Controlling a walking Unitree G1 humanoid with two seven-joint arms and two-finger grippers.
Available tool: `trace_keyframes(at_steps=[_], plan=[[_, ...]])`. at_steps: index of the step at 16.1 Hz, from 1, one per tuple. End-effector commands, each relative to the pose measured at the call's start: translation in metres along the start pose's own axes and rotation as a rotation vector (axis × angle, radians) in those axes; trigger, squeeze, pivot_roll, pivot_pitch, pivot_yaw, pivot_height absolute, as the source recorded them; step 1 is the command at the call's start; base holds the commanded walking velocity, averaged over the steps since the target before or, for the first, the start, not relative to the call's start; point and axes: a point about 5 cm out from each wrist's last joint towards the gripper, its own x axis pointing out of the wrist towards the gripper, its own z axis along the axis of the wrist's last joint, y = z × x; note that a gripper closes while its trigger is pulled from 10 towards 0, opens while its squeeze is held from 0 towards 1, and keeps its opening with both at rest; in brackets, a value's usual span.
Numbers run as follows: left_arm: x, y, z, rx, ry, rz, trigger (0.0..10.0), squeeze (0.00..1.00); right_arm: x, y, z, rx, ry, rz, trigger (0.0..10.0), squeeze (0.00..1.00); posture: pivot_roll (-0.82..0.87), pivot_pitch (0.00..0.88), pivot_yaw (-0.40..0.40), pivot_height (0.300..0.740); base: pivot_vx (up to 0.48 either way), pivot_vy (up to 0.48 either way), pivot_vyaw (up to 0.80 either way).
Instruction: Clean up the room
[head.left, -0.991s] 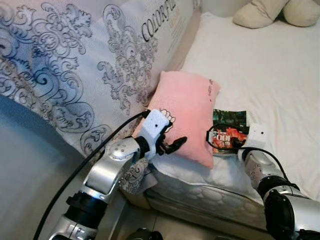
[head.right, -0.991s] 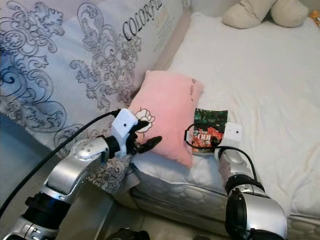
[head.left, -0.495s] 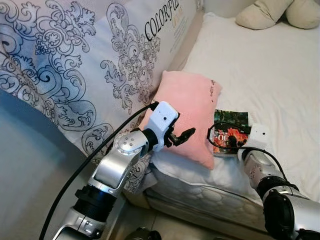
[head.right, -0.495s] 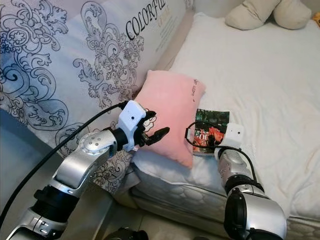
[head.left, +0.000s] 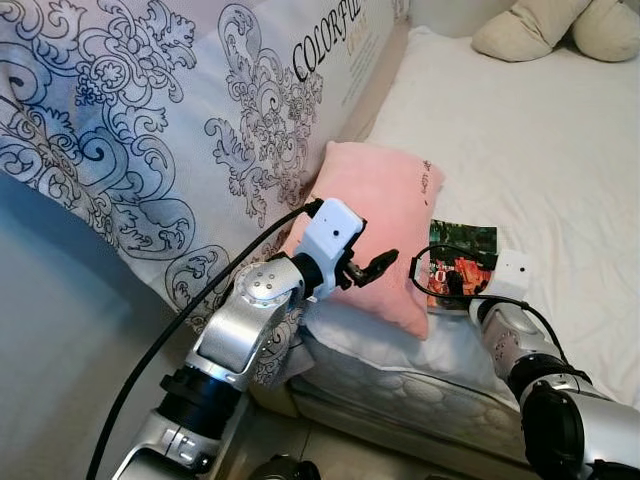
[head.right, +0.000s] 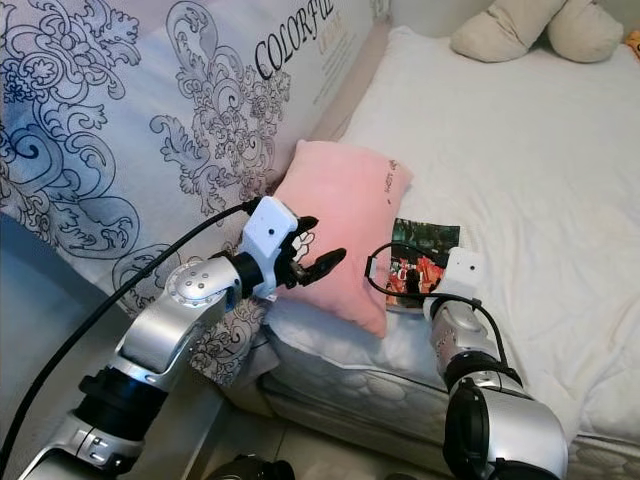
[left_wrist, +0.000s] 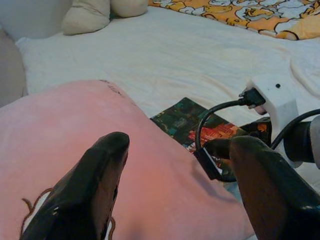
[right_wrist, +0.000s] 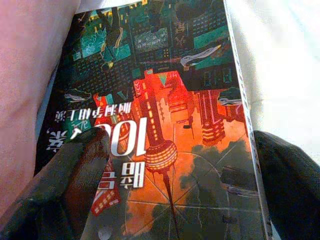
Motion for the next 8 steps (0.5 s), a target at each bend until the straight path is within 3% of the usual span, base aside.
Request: trace_keyframes(at_steps=[1,5,6,8], plan=[[0.001,0.004,0.003,0.013,-0.006,0.014,10.0,0.00,0.000,-0.001,0.003,-0.014,-0.030,0.003,10.0,1.00,-0.11,0.000,0.112,0.740,0.000,0.000,0.00],[0.002,0.002,0.002,0.017,-0.007,-0.003,10.0,0.00,-0.001,-0.005,-0.003,-0.033,-0.001,-0.018,10.0,1.00,-0.11,0.000,0.112,0.740,0.000,0.000,0.00],[0.001,0.002,0.001,0.019,0.000,-0.006,10.0,0.00,-0.002,-0.008,-0.008,0.001,0.027,-0.032,10.0,1.00,-0.11,0.000,0.107,0.740,0.000,0.000,0.00],[-0.001,0.002,-0.001,0.014,0.002,0.000,10.0,0.00,-0.004,-0.015,-0.009,-0.086,0.010,-0.046,10.0,1.00,-0.10,0.000,0.089,0.740,0.000,0.000,0.00]])
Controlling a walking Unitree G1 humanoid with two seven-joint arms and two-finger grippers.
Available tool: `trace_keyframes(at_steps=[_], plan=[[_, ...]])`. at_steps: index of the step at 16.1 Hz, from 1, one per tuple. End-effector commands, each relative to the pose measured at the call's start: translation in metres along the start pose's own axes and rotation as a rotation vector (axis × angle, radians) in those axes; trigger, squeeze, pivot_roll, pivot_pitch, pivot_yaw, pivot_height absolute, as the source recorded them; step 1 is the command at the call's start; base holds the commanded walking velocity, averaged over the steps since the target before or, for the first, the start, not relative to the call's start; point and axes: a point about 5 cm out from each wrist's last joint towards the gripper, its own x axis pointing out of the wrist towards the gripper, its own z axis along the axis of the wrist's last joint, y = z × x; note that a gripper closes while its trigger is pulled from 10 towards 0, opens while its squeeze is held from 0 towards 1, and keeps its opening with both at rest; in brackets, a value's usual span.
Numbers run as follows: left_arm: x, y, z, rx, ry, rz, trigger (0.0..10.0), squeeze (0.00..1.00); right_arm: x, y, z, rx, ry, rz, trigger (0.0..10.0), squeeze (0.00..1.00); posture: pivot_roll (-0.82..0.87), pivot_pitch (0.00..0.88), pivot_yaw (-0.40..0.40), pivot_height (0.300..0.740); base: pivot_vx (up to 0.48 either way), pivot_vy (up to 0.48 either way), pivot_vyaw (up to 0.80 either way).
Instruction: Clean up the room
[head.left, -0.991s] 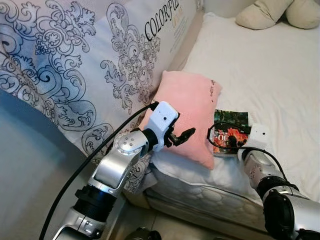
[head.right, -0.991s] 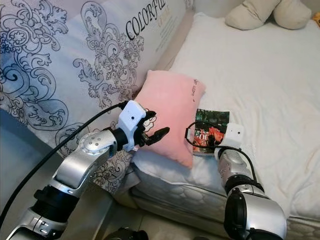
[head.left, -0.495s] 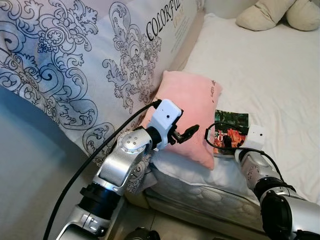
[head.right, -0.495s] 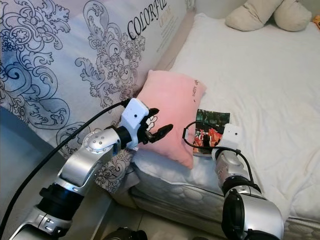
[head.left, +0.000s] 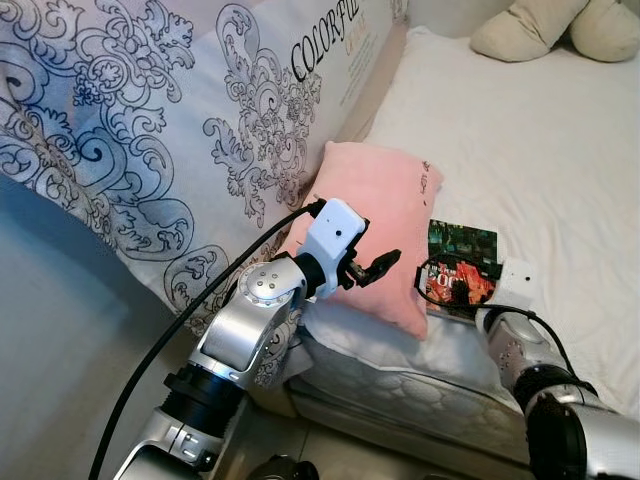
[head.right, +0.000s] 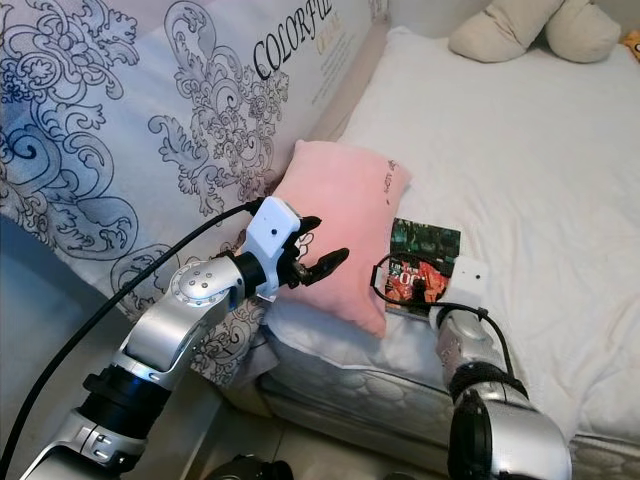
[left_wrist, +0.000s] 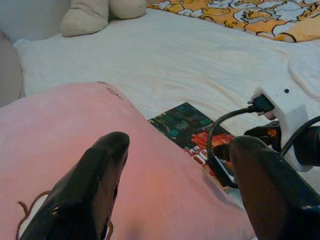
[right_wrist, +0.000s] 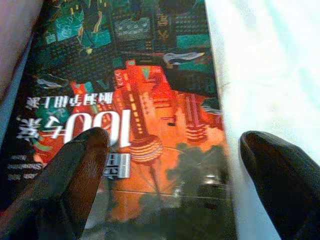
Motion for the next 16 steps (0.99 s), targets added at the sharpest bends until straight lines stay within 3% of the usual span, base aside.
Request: trace_keyframes(at_steps=[1,2,3,4,5,6,8,9,12,16], plan=[[-0.003,0.001,-0.002,0.008,0.002,0.011,10.0,0.00,-0.002,-0.004,0.002,-0.101,-0.044,-0.029,10.0,1.00,-0.11,0.000,0.081,0.740,0.000,0.000,0.00],[-0.003,0.001,-0.002,0.006,0.000,0.016,10.0,0.00,-0.003,-0.007,0.004,-0.136,-0.071,-0.048,10.0,1.00,-0.11,0.000,0.079,0.740,0.000,0.000,0.00],[-0.003,0.001,-0.002,0.012,-0.016,0.034,10.0,0.00,-0.009,-0.009,0.008,-0.211,-0.169,-0.080,10.0,1.00,-0.11,0.000,0.071,0.740,0.000,0.000,0.00],[-0.004,0.001,0.000,0.037,-0.041,0.058,10.0,0.00,-0.018,-0.008,0.012,-0.243,-0.264,-0.095,10.0,0.00,-0.11,0.000,0.066,0.740,0.000,0.000,0.00],[-0.004,0.001,0.000,0.029,-0.050,0.078,10.0,0.00,-0.024,-0.006,0.014,-0.256,-0.313,-0.095,10.0,0.00,-0.11,0.000,0.064,0.740,0.000,0.000,0.00],[-0.008,0.006,0.003,-0.032,-0.117,0.151,10.0,0.00,-0.045,0.002,0.021,-0.263,-0.465,-0.063,10.0,0.00,-0.12,0.000,0.064,0.740,0.000,0.000,0.00],[-0.024,0.026,0.001,-0.134,-0.212,0.354,10.0,0.00,-0.071,0.008,0.030,-0.248,-0.606,-0.020,10.0,0.00,-0.13,0.000,0.067,0.740,0.000,-0.172,0.00],[-0.035,0.037,-0.007,-0.156,-0.217,0.456,10.0,0.00,-0.074,0.009,0.031,-0.190,-0.624,0.001,10.0,0.00,-0.14,0.000,0.072,0.740,0.000,-0.450,0.00],[-0.043,0.048,-0.017,-0.178,-0.226,0.588,10.0,0.00,-0.071,0.013,0.037,0.028,-0.596,-0.005,10.0,0.00,-0.15,0.000,0.099,0.740,0.000,-0.451,0.00],[-0.043,0.049,-0.033,-0.242,-0.193,0.656,10.0,0.00,-0.072,0.026,0.032,0.003,-0.571,0.045,10.0,0.00,-0.17,0.000,0.115,0.740,0.000,-0.455,0.00]])
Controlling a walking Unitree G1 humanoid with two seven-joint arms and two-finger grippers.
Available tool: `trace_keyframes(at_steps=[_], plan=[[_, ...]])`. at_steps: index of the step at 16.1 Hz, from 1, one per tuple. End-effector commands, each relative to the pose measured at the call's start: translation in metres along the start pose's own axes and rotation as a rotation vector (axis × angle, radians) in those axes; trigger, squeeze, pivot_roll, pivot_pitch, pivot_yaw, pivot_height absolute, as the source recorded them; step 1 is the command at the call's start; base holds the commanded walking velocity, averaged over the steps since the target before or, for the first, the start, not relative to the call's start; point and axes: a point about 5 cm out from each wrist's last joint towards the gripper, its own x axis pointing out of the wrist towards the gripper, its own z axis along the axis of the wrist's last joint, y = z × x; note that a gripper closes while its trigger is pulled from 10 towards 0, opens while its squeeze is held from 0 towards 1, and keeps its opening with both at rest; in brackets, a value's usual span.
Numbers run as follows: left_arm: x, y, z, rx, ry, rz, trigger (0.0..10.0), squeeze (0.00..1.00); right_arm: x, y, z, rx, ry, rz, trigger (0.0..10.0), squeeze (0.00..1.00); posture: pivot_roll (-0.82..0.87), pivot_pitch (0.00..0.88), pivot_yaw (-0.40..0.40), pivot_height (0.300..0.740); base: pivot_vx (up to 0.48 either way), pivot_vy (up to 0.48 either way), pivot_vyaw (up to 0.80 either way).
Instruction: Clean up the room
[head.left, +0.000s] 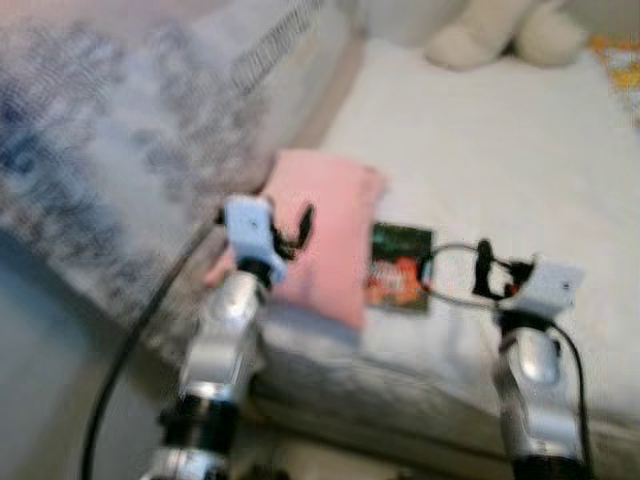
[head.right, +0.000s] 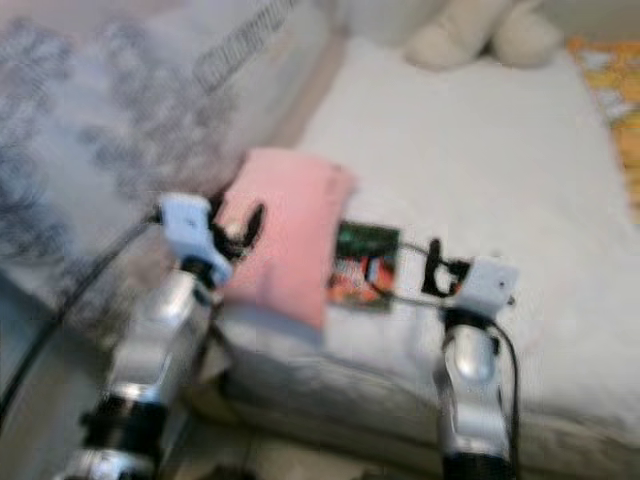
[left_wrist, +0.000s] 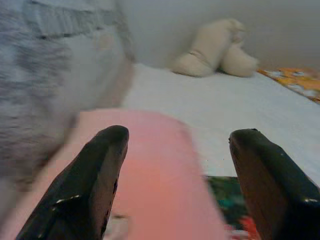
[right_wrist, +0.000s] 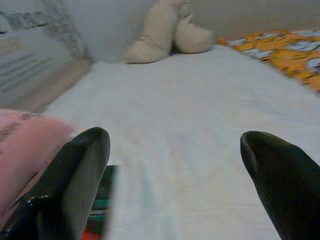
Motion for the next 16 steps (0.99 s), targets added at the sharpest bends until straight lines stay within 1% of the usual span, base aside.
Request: trace_keyframes(at_steps=[1,2,3,4,5,6,7,8,9,10,12,16], plan=[[-0.002,0.013,-0.002,0.012,0.004,0.051,10.0,0.00,-0.001,0.010,-0.001,0.003,0.013,0.040,10.0,0.00,-0.18,0.000,0.116,0.740,0.000,-0.454,0.00],[0.000,0.010,-0.003,0.006,-0.007,0.037,10.0,0.00,0.001,0.012,-0.002,-0.001,0.024,0.066,10.0,0.00,-0.19,0.000,0.114,0.740,0.000,-0.458,0.00],[0.000,0.006,-0.002,0.027,-0.019,0.005,10.0,0.00,0.001,0.013,-0.003,-0.006,0.032,0.075,10.0,0.00,-0.19,0.000,0.114,0.740,0.000,-0.469,0.00],[-0.003,0.003,-0.006,0.038,-0.029,-0.039,10.0,0.00,0.001,0.014,-0.007,-0.018,0.053,0.089,10.0,0.00,-0.19,0.000,0.106,0.740,0.000,-0.472,0.00],[-0.007,0.009,-0.011,-0.008,-0.006,-0.013,10.0,0.00,-0.001,0.014,-0.007,-0.023,0.054,0.097,10.0,0.00,-0.19,0.000,0.105,0.740,0.000,-0.472,0.00],[-0.009,0.010,-0.012,-0.004,-0.007,-0.011,10.0,0.00,-0.002,0.015,-0.008,-0.030,0.053,0.108,10.0,0.00,-0.19,0.000,0.105,0.740,0.000,-0.472,0.00],[-0.010,0.010,-0.011,0.014,-0.017,-0.018,10.0,0.00,-0.004,0.016,-0.010,-0.034,0.060,0.116,10.0,0.00,-0.18,0.000,0.099,0.740,0.000,-0.472,0.00],[-0.011,0.007,-0.013,-0.012,-0.019,-0.014,10.0,0.00,-0.006,0.019,-0.013,-0.036,0.076,0.133,10.0,0.00,-0.18,0.000,0.095,0.740,0.000,-0.472,0.00],[-0.011,0.005,-0.013,-0.008,-0.023,-0.020,10.0,0.00,-0.006,0.020,-0.014,-0.039,0.080,0.143,10.0,0.00,-0.18,0.000,0.095,0.740,0.000,-0.472,0.00],[-0.011,0.001,-0.013,0.001,-0.033,-0.038,10.0,0.00,-0.006,0.021,-0.015,-0.046,0.082,0.163,10.0,0.00,-0.17,0.000,0.095,0.740,0.000,-0.472,0.00],[-0.009,0.000,-0.011,0.009,-0.043,-0.056,10.0,0.00,-0.002,0.022,-0.015,-0.053,0.082,0.173,10.0,0.00,-0.17,0.000,0.093,0.740,0.000,-0.472,0.00],[-0.009,-0.001,-0.014,0.002,-0.044,-0.048,10.0,0.00,0.004,0.023,-0.015,-0.073,0.090,0.195,10.0,0.00,-0.18,0.000,0.088,0.740,0.000,-0.478,0.00]])
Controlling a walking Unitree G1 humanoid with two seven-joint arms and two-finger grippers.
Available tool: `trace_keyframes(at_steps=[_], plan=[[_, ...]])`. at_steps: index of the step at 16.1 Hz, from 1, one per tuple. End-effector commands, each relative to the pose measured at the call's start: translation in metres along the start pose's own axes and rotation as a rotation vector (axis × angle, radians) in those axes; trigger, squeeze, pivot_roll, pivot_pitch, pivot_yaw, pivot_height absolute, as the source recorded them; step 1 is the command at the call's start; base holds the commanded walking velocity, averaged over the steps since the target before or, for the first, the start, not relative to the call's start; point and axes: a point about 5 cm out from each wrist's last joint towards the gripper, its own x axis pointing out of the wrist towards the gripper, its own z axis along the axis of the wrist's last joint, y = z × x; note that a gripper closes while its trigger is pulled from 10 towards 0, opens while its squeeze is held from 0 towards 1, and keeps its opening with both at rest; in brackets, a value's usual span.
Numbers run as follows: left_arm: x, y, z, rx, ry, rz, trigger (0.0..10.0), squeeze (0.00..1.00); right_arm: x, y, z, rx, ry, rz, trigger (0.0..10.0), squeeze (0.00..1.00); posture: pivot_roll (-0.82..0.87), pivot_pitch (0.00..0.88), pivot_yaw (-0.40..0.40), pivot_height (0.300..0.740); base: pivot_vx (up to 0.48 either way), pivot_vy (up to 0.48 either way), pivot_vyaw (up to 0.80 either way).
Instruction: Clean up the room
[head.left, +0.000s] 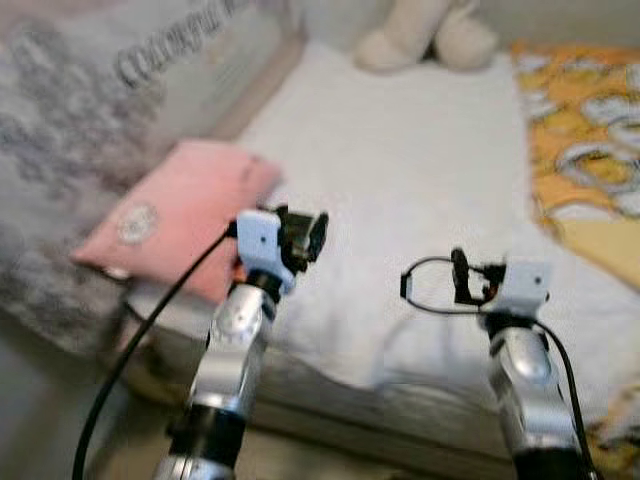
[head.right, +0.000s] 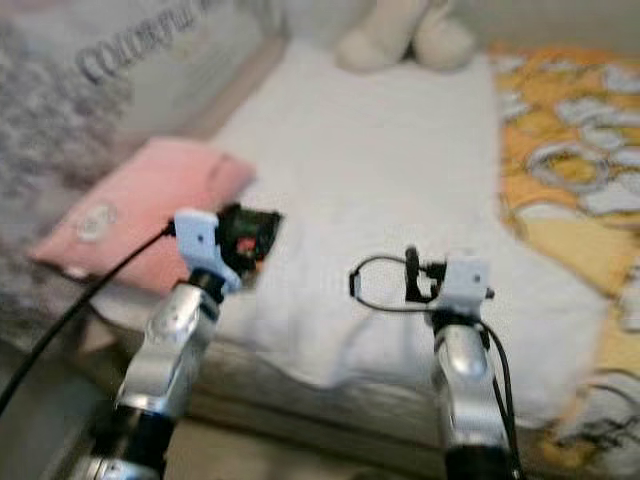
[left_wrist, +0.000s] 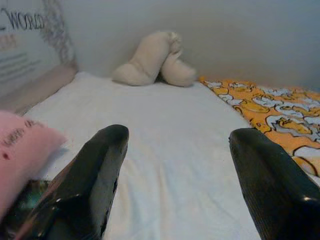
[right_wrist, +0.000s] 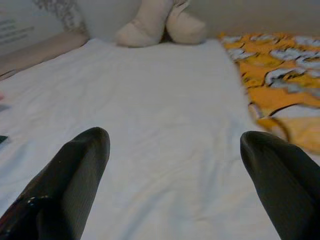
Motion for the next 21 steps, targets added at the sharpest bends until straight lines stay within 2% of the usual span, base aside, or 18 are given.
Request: trace_keyframes(at_steps=[1,5,6,8,11,13,18,21], plan=[[-0.003,0.006,-0.003,0.009,0.012,0.024,10.0,0.00,0.002,0.009,-0.001,0.000,0.006,0.038,10.0,0.00,-0.18,0.000,0.088,0.740,0.000,-0.480,0.00],[-0.004,0.015,-0.004,-0.005,0.003,0.076,10.0,0.00,0.000,0.006,0.004,0.004,-0.047,0.017,10.0,0.00,-0.18,0.000,0.085,0.740,0.000,-0.480,0.00],[-0.012,0.022,-0.006,-0.010,-0.001,0.109,10.0,0.00,-0.005,0.000,0.012,0.045,-0.099,-0.013,10.0,0.00,-0.18,0.000,0.086,0.740,0.000,-0.480,0.00],[-0.020,0.026,-0.010,0.018,0.020,0.101,10.0,0.00,-0.011,-0.003,0.010,0.020,-0.096,-0.002,10.0,0.00,-0.18,0.000,0.086,0.740,0.000,-0.480,0.00],[-0.018,0.026,-0.008,0.022,0.010,0.087,10.0,0.00,-0.011,-0.003,0.007,0.002,-0.078,0.003,10.0,0.00,-0.18,0.000,0.088,0.740,0.000,-0.480,0.00],[-0.015,0.008,-0.017,-0.032,0.066,-0.053,10.0,0.00,-0.011,0.002,0.008,-0.005,-0.081,0.033,10.0,0.00,-0.18,0.000,0.087,0.740,0.000,0.000,-0.76],[-0.007,0.007,-0.017,-0.007,0.073,-0.067,10.0,0.00,-0.012,0.002,0.002,0.000,-0.055,0.036,10.0,0.00,-0.18,0.000,0.077,0.740,0.000,0.000,-0.76],[-0.005,0.015,-0.022,0.049,0.113,-0.050,10.0,0.00,-0.014,-0.001,-0.002,-0.001,-0.036,0.031,10.0,0.00,-0.19,0.000,0.080,0.740,0.000,0.000,-0.76]])
